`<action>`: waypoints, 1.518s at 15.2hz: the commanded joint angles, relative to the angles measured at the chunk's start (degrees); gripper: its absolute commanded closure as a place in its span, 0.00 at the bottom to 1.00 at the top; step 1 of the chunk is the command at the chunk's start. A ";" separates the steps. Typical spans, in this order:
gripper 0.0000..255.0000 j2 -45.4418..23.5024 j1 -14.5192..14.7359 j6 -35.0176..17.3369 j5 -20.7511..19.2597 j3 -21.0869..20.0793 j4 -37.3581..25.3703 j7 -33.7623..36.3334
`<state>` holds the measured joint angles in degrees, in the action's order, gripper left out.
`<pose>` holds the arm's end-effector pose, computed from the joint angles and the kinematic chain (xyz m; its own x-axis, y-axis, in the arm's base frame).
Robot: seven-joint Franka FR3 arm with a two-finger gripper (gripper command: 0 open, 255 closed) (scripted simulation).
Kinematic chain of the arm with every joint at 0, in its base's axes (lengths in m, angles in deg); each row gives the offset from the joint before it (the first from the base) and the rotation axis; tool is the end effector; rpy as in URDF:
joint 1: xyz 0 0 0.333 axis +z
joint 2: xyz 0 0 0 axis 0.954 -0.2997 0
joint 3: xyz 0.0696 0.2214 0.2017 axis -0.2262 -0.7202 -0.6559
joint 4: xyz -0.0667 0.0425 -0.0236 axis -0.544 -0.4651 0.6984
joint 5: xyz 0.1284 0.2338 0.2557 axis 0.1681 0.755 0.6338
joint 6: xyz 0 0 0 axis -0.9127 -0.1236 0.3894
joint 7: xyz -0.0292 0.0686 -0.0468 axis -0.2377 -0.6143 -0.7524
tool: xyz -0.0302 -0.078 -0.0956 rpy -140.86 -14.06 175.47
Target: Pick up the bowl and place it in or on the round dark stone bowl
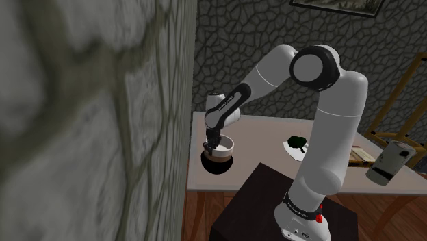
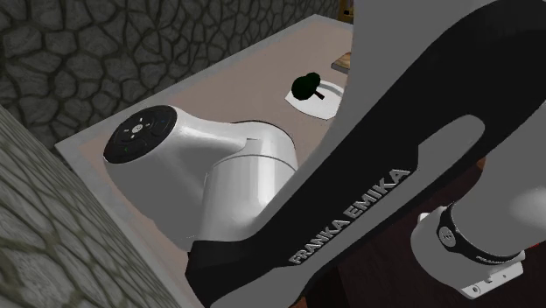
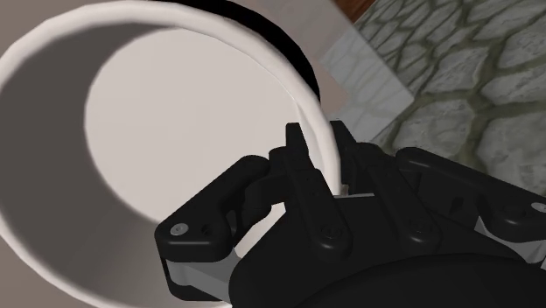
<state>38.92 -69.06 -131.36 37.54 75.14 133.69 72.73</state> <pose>0.4717 -0.0338 0.2264 0.9938 -0.0666 -0.0887 -0.0679 -0.9976 -0.0114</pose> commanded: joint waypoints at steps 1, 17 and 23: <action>1.00 -1.50 -0.06 -1.63 0.42 -0.15 0.08 -0.29; 0.00 -4.77 -0.29 -4.77 1.33 -0.53 -0.01 -0.96; 0.00 1.52 0.10 2.44 -0.45 0.22 -1.01 0.28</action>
